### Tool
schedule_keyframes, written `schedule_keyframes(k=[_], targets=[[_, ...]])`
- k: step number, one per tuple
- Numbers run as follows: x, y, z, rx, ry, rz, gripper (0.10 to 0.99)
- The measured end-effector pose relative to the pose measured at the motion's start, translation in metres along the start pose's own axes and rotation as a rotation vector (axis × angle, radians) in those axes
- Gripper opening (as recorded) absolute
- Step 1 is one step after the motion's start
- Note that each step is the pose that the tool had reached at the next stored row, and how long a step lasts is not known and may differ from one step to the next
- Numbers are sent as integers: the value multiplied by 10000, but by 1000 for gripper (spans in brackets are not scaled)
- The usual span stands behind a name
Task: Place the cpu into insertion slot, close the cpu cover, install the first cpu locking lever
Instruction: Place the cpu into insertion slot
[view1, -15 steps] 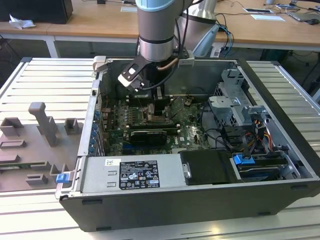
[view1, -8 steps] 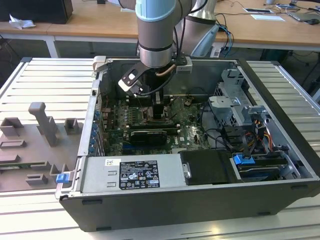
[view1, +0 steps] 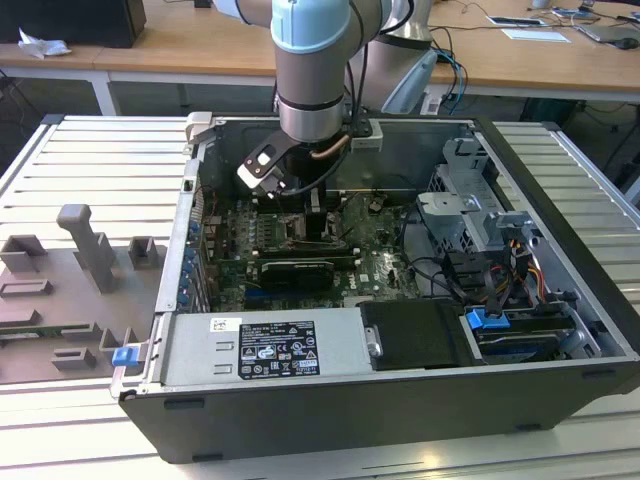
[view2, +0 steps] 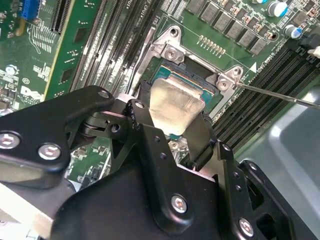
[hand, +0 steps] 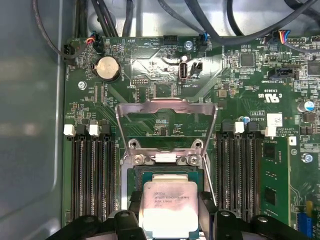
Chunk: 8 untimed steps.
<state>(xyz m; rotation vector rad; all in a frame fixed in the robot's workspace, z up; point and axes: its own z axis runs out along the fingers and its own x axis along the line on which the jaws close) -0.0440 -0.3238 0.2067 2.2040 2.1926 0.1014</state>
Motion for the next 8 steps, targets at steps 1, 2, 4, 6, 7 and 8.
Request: schedule_keyframes(k=[1, 2, 4, 6, 7, 8], targets=[[2, 0, 6, -1, 2, 0, 525], [3, -1, 11, -2, 3, 0, 525], [8, -2, 20, 0, 0, 2, 525], [14, -2, 34, 3, 0, -1, 525], [14, -2, 34, 5, -1, -1, 525], [14, -2, 34, 6, -2, 0, 525]])
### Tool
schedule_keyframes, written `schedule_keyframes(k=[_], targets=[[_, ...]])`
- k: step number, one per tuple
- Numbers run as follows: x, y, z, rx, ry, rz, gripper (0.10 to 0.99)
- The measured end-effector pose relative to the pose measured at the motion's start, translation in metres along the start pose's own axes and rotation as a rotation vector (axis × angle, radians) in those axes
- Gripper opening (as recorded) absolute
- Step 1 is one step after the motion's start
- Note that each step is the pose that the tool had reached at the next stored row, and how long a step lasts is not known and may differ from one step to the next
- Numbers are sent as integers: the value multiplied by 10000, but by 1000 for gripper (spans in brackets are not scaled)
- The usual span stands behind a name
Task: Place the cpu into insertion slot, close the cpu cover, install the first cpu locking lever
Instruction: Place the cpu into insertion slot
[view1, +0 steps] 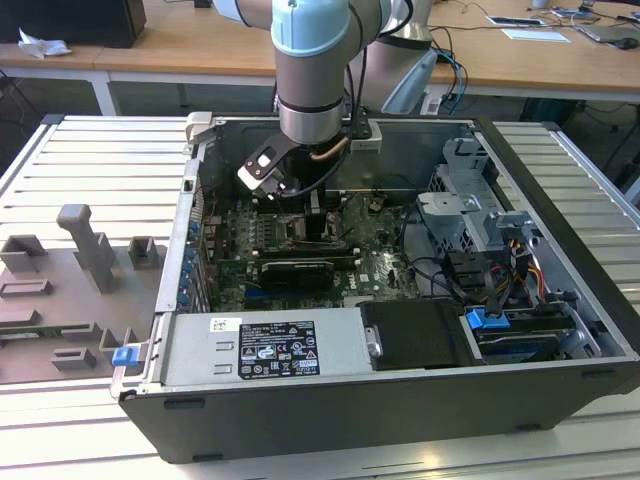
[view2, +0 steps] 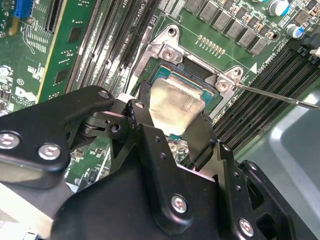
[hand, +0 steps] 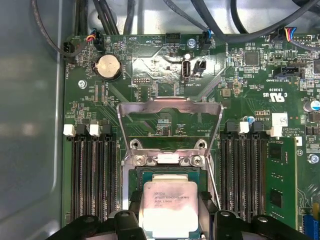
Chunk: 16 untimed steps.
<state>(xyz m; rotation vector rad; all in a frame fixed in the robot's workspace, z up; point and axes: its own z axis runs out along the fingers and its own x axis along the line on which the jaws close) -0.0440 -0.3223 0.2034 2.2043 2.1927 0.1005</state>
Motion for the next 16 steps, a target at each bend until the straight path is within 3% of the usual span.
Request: schedule_keyframes(k=[10, 12, 16], targets=[[0, -1, 19, -1, 3, 0, 525], [0, -1, 18, 0, 3, 1, 604], [1, 1, -21, 0, 4, 1, 604]])
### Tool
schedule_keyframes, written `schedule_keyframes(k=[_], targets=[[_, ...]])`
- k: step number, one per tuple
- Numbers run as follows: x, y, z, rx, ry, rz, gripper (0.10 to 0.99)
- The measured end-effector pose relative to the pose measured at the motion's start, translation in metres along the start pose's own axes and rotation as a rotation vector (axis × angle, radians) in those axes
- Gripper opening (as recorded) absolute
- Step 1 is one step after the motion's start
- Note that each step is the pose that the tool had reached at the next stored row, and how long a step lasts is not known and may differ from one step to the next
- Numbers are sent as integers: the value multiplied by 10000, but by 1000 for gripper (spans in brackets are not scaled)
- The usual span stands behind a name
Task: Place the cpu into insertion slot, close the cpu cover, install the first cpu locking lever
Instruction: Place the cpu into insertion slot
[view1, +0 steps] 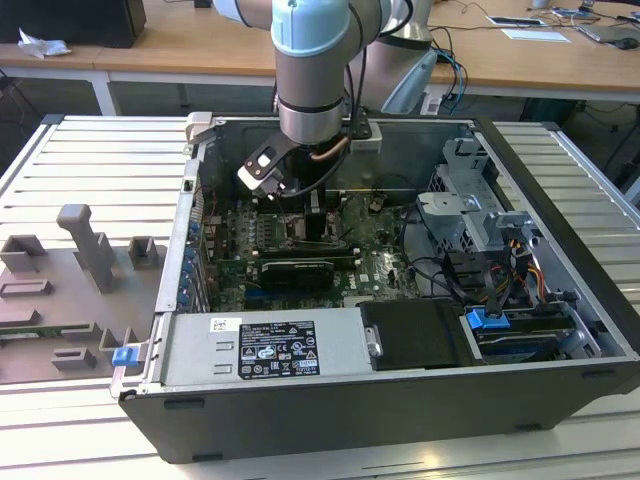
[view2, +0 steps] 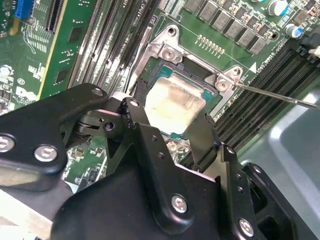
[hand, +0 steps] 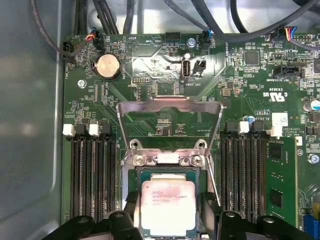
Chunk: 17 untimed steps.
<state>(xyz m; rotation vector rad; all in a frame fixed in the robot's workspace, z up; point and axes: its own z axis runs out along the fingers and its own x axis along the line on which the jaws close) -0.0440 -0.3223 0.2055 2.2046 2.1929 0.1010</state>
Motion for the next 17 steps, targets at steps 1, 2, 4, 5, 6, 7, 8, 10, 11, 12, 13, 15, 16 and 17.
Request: schedule_keyframes(k=[1, 2, 4, 5, 6, 7, 8, 10, 11, 12, 13, 15, 16, 17], targets=[[0, 1, -13, 0, 0, 0, 604], [1, 2, -25, 0, 0, 0, 604], [1, 3, -41, 0, 0, 0, 588], [1, 3, -50, 1, 0, 0, 525], [2, 4, -52, 1, 1, 0, 525], [2, 4, -54, 0, 3, 0, 337], [1, 4, -57, 0, 1, 0, 337], [2, 4, -61, 1, 1, 0, 278], [2, 4, -62, 1, 1, 0, 220], [1, 4, -64, 1, 1, 0, 106], [2, 4, -65, 1, 0, 0, 106], [2, 5, -68, 1, 0, 0, 106], [2, 5, -69, 1, 1, 0, 106], [2, 5, -71, 1, 0, 0, 106]])
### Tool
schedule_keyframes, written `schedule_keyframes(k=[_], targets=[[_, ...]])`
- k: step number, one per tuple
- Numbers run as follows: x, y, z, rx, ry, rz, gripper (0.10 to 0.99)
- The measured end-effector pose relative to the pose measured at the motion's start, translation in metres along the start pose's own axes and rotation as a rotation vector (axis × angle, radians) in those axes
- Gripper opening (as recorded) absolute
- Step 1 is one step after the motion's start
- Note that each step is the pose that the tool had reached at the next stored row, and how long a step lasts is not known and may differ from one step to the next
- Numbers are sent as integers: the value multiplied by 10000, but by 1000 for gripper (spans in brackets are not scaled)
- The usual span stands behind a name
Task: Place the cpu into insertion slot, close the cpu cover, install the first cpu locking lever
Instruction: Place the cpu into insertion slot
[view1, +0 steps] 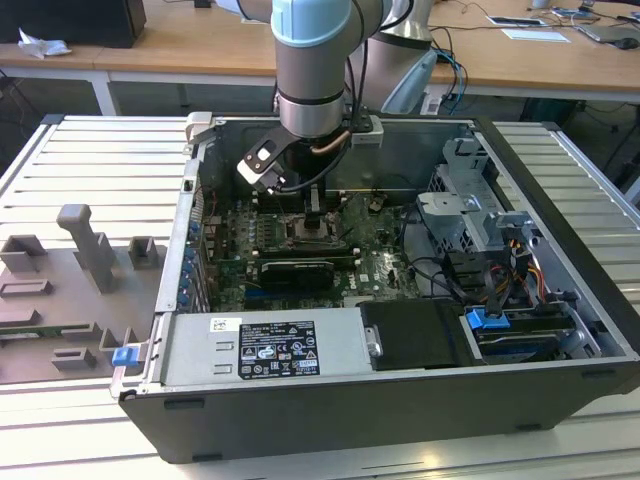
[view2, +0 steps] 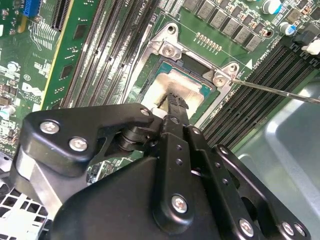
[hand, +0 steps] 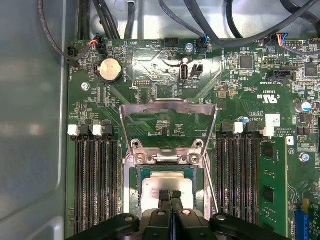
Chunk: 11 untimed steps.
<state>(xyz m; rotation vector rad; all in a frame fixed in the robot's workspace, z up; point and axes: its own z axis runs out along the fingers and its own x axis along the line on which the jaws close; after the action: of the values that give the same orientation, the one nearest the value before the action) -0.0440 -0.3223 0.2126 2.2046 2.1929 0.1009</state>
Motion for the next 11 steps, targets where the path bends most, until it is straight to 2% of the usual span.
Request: schedule_keyframes(k=[11], targets=[[1, 2, -23, 0, 4, 7, 106]])
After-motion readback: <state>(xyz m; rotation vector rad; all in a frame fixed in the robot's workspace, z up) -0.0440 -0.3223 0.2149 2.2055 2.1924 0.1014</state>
